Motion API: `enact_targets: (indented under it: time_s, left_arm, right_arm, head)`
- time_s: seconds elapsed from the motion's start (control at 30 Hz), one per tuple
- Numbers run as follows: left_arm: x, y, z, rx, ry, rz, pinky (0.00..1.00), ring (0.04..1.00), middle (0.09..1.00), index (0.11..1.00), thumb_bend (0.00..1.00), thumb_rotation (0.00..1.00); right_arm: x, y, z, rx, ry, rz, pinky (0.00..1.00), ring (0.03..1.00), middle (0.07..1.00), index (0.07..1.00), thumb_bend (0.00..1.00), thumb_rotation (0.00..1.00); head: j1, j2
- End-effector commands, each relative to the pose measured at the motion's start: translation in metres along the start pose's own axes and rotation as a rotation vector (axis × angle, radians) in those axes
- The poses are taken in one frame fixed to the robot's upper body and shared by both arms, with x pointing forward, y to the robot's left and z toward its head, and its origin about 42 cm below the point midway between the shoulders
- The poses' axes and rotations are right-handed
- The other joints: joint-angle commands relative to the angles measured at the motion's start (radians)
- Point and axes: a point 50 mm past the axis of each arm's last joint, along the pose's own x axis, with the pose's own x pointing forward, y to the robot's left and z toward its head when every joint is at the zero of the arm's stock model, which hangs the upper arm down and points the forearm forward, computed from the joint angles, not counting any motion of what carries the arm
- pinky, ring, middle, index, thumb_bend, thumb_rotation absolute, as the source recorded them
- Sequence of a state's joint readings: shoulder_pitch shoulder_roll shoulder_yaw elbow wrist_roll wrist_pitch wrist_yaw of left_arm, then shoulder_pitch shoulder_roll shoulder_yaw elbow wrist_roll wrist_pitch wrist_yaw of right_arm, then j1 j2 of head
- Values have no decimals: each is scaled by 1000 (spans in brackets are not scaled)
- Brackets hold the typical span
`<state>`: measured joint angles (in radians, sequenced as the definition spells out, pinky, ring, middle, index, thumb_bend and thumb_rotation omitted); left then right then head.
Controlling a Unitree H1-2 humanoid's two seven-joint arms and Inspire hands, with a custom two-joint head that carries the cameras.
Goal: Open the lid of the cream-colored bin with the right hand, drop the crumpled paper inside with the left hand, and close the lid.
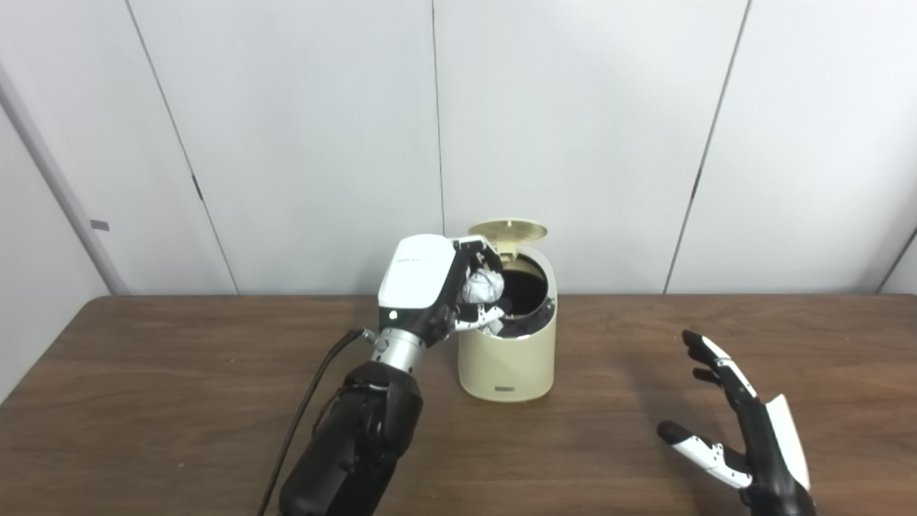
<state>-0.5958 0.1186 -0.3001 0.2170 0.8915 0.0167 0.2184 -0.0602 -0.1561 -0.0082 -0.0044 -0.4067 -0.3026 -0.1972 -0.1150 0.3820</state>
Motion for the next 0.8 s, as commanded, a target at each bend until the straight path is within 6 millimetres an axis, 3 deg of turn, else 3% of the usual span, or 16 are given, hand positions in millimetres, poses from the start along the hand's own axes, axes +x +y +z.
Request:
enact_targets:
  time_s: [0.0,0.77]
  left_arm:
    - [22,15,14,10,-67,71,309,401,471,537,470,0]
    - [32,7,27,2,-97,46,325,417,483,539,473,0]
  right_arm:
    - [-14,34,5,94,38,12,790,859,869,853,857,790]
    - [-13,38,11,92,35,12,803,868,877,858,848,789]
  head:
    - [-4,-1]
    - [-15,1]
